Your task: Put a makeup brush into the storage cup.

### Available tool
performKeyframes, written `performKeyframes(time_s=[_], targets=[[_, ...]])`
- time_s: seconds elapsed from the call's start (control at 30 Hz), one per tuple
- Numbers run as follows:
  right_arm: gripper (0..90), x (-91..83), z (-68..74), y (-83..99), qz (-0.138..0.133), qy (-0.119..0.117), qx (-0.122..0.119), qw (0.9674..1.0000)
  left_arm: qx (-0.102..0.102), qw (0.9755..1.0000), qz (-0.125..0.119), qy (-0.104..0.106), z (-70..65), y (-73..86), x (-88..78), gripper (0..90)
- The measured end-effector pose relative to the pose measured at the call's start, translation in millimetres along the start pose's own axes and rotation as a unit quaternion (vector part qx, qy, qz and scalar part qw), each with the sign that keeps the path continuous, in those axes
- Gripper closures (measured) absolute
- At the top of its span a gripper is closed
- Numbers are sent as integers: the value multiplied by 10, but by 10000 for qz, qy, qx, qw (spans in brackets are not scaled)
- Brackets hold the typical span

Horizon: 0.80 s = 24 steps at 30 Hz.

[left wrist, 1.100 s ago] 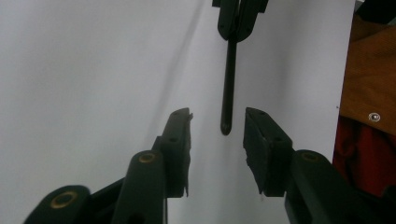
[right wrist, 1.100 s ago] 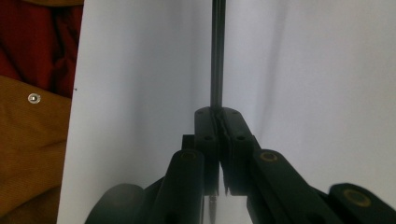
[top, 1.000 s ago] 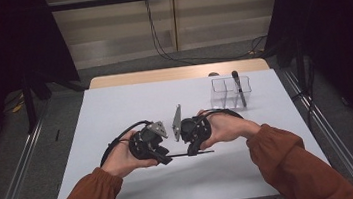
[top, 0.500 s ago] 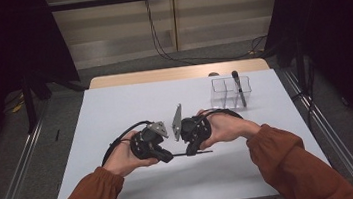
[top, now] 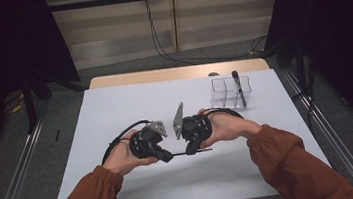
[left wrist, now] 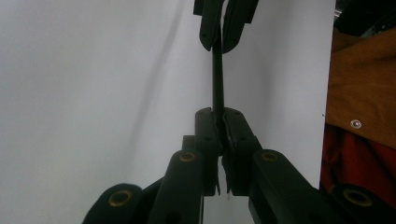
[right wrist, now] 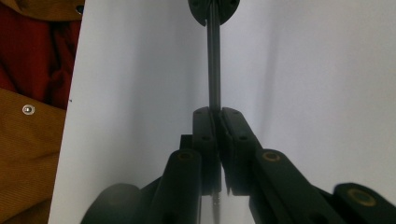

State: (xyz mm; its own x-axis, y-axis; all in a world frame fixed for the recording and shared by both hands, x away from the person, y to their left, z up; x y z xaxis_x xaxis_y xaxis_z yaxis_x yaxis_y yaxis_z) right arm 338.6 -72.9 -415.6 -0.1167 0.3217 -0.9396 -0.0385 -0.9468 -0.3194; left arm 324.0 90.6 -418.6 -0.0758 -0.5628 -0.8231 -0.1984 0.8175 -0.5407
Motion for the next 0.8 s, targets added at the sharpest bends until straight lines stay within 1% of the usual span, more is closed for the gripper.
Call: performKeyframes(time_s=[0.1,0.13,0.17,0.2,0.23,0.27,0.3,0.33,0.37,0.4,0.43,0.5,0.57,0.6,0.7,0.8], targets=[[786,2,2,12,-45,-49,23,10000,-8,10000,-52,-54,-4,4,0,858],[765,0,0,19,-79,-55,53,9999,21,9999,11,-150,-1,5,-10,858],[756,-1,-5,27,-104,-49,68,9999,0,9999,-54,-102,4,10,-11,858],[738,0,-4,37,-116,-48,93,9999,-36,9999,-75,-110,3,15,-13,858],[716,-2,-10,44,-150,-59,80,9998,9,9999,4,-158,7,18,-25,858],[710,-2,-9,52,-163,-43,117,9998,-12,9999,-43,-122,8,23,-22,858],[704,2,-11,59,-177,-13,94,9998,1,9999,-35,-105,7,26,-22,858],[686,4,-9,65,-178,-12,114,9998,2,9999,-34,-137,6,27,-21,858],[661,9,-12,69,-196,2,121,9997,-14,9999,-40,-127,3,27,-17,858],[654,14,-17,73,-224,-7,111,9997,-13,9999,-37,-103,1,27,-14,858],[636,13,-19,77,-230,17,138,9996,-17,9999,-27,-134,-1,27,-11,858],[584,9,-30,81,-274,63,157,9995,-15,9999,-34,-127,-4,26,-6,859],[565,2,-34,86,-308,80,185,9993,-19,9999,-44,-124,-6,27,-6,858],[543,-3,-35,89,-320,92,191,9993,1,9999,-16,-159,-6,28,-11,859],[488,-12,-41,100,-387,129,186,9990,-6,9999,-33,-139,-7,40,-11,859],[411,-25,-44,121,-435,179,269,9985,-1,9998,-67,-168,-3,57,-21,859]])
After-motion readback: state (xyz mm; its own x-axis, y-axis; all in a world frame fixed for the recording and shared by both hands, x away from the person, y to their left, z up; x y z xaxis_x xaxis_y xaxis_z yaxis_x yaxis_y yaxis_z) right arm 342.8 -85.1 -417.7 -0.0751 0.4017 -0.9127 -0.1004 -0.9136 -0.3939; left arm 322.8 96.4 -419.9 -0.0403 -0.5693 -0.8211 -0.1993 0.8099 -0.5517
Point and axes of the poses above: each handheld gripper's, and its own axes: x roughly forward along the jaws, y roughly out of its underside, z roughly to its left, the point moved 2 cm from there along x, roughly forward along the jaws, and after that the axes turned 4 degrees about x, right-handed, at the moved point
